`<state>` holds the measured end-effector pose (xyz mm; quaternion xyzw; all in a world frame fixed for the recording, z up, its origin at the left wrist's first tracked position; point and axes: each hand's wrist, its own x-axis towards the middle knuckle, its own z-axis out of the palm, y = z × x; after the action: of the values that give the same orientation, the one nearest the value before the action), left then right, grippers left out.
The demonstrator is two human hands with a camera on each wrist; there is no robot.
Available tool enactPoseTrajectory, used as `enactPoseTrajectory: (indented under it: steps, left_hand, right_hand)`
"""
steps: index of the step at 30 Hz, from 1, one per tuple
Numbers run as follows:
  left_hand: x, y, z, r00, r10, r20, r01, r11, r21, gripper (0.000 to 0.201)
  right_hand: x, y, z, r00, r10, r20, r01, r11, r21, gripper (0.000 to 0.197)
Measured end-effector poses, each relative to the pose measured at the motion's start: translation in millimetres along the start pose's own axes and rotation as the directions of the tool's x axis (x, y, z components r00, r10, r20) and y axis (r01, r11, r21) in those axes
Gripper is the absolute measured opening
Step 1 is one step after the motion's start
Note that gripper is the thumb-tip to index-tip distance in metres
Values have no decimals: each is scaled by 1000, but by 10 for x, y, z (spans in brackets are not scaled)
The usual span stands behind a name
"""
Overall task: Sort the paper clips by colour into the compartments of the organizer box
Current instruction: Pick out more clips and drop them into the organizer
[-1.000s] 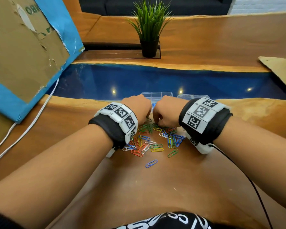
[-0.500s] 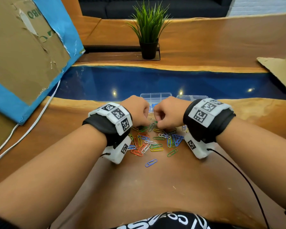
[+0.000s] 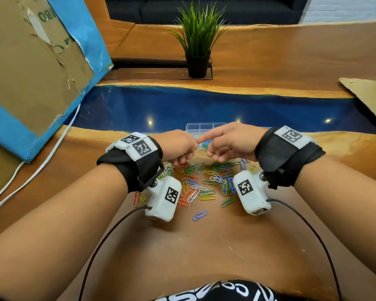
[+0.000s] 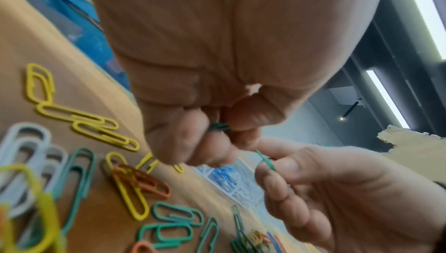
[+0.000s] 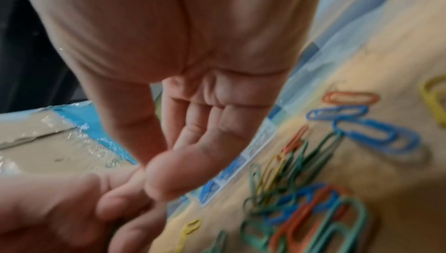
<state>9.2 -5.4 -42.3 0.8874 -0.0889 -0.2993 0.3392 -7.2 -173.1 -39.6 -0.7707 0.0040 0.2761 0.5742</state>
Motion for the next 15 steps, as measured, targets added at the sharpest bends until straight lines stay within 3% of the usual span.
enactPoseTrajectory:
  steps: [4,5,7,9,11,13,15]
  left_hand:
    - [25,-7,-8,997,19,-69,-10,991,137,17]
    - [-2,-14,-4,993,52,-105,-24,968,251,11]
    - [-42,-29,18,979,130,-159,-38,875,483,9]
    - [-36,-30,58,966,186,-177,-46,805,592,15]
    - [-26,-2,100,965,204,-165,-53,765,642,14]
    - [-9,27,113,963,214,-161,-54,744,667,16]
    - [-20,52,133,968,197,-156,-41,734,678,21]
  right_hand:
    - [46,-22,82,986,139,-96,-131,988,86,20]
    - [57,-21,105,981,149,-124,-148,989,19,18]
    - [65,-34,160,984,83,-155,-127,944,-306,18]
    - [49,-40,250,991,-68,-114,-24,751,-660,13]
    - [38,-50,346,986,-165,-35,57,517,-854,10]
    - [61,-56,410,982,-191,1,67,340,-938,21]
    - [84,-76,437,982,-191,13,66,273,-960,22]
